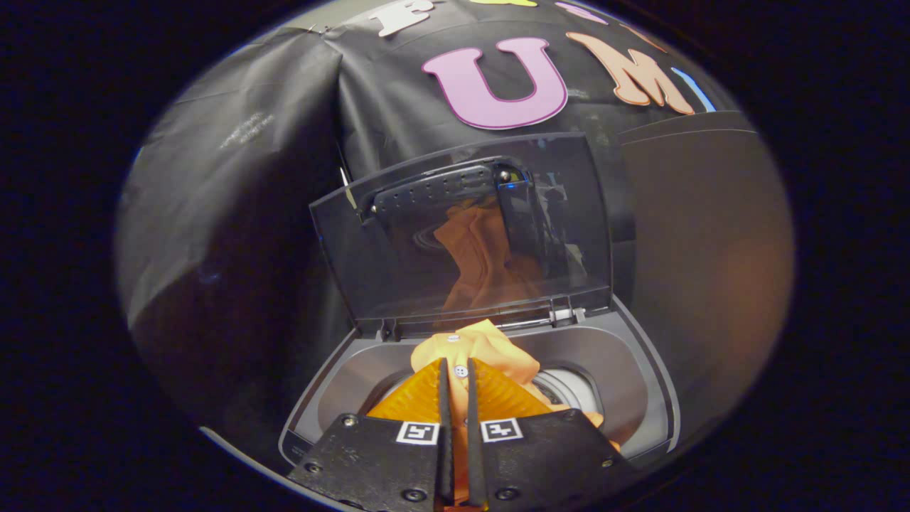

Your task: Put the clothes into the washing machine and then close the washing machine lid.

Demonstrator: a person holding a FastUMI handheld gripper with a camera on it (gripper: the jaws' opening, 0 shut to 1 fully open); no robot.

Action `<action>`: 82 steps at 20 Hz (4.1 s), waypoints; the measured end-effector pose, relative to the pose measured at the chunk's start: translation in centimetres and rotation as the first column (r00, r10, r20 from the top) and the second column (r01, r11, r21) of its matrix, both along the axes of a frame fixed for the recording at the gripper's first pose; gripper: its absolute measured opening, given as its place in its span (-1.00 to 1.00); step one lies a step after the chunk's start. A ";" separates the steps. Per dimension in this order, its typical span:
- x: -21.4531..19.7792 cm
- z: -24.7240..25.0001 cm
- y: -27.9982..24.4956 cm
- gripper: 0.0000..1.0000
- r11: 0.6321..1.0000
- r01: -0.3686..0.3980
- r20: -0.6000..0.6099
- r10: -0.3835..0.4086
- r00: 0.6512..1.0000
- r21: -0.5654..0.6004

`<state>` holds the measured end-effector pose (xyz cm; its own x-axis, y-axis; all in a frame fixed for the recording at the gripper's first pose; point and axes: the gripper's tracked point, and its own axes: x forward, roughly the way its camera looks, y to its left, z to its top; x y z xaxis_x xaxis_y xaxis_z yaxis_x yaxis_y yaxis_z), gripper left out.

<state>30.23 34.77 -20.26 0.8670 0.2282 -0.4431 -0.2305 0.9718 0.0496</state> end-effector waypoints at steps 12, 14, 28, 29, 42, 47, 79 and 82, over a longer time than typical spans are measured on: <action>0.6 2.1 -0.7 0.37 0.992 0.028 0.029 -0.024 0.999 -0.126; 0.7 3.3 -1.0 0.68 0.988 0.044 0.048 -0.038 0.998 -0.150; 3.0 14.5 1.2 0.99 0.977 0.079 0.195 -0.040 0.980 -0.197; 3.4 15.6 1.7 0.98 0.979 0.072 0.215 -0.029 0.976 -0.192; 12.0 25.7 6.5 0.96 0.981 0.101 0.463 -0.013 0.886 -0.165; 14.9 24.1 9.0 0.95 0.988 0.080 0.442 -0.016 0.897 -0.128; 15.0 16.1 3.9 0.98 0.978 0.141 0.295 -0.091 0.951 -0.153; 14.3 16.2 3.9 0.99 0.979 0.135 0.297 -0.084 0.951 -0.154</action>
<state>44.55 38.64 -4.03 0.9785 0.0679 -0.1948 -0.1022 0.9798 -0.1720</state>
